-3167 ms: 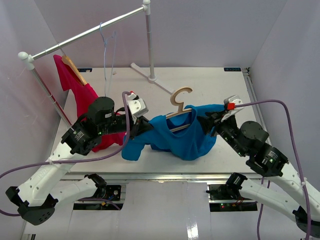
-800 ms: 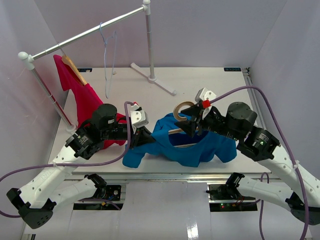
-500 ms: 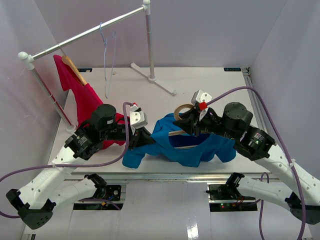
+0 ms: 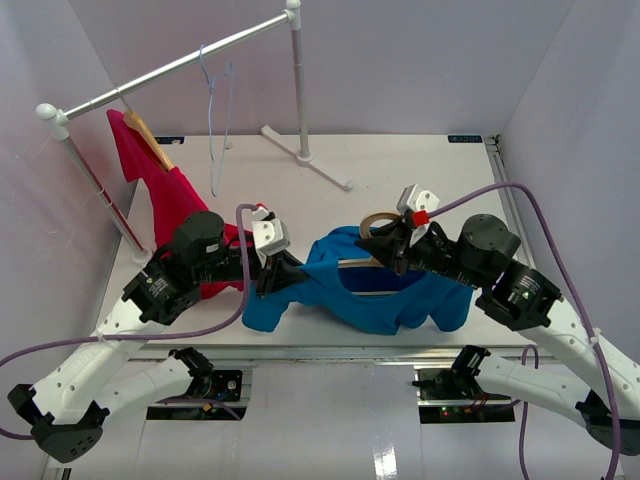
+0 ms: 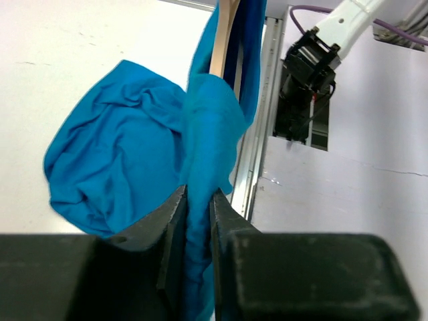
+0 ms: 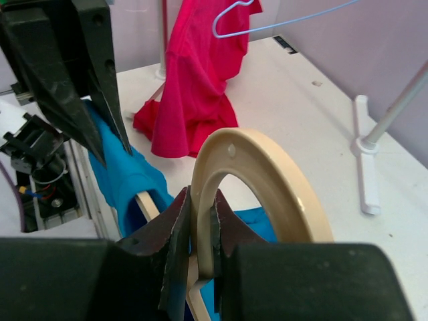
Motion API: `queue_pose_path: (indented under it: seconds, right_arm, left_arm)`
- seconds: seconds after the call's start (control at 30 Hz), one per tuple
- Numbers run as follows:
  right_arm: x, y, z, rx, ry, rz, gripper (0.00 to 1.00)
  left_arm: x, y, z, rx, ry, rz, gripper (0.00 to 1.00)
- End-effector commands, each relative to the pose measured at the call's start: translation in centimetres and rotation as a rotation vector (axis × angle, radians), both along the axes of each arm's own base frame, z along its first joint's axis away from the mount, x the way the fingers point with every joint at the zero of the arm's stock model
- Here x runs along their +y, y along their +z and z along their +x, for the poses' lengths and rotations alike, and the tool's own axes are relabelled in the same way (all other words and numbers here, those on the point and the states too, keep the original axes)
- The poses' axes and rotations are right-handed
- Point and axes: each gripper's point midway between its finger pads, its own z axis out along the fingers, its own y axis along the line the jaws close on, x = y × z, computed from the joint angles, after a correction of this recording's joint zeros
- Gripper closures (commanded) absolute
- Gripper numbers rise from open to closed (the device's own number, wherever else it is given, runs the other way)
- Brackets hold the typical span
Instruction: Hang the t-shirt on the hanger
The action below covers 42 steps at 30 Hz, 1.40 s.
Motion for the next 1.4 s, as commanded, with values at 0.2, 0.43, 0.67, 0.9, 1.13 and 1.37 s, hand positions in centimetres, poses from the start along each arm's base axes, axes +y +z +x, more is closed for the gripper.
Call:
queue_pose_path:
  seconds: [0.2,0.43,0.67,0.9,1.13,1.37]
  right_arm:
    - [-3.3,5.1,0.7,-0.104,-0.129,0.089,0.92]
    - [-1.9,3.4,0.3,-0.067,-0.063,0.047,0.92]
    - [-0.2,2.6,-0.4,-0.048,0.024,0.03,0.92]
    - [0.9,2.9,-1.5,-0.052,0.119,0.029,0.92]
    - [1.3,2.8,-3.1,-0.067,0.211,0.033,0.92]
    - [1.4,2.5,-4.1,-0.066,0.267,0.02,0.92]
  left_arm:
    - [2.0,1.5,1.1,-0.031,0.149,-0.002,0.61]
    - [1.5,3.4,-0.1,-0.054,0.072,-0.048,0.4]
    - [0.2,4.2,-1.0,-0.041,-0.039,-0.049,0.36]
    - [-0.4,1.1,0.4,-0.03,-0.058,0.064,0.34]
    - [0.1,-0.8,2.7,-0.072,0.01,0.176,0.32]
    - [-0.1,-1.3,3.0,-0.083,0.002,0.19,0.3]
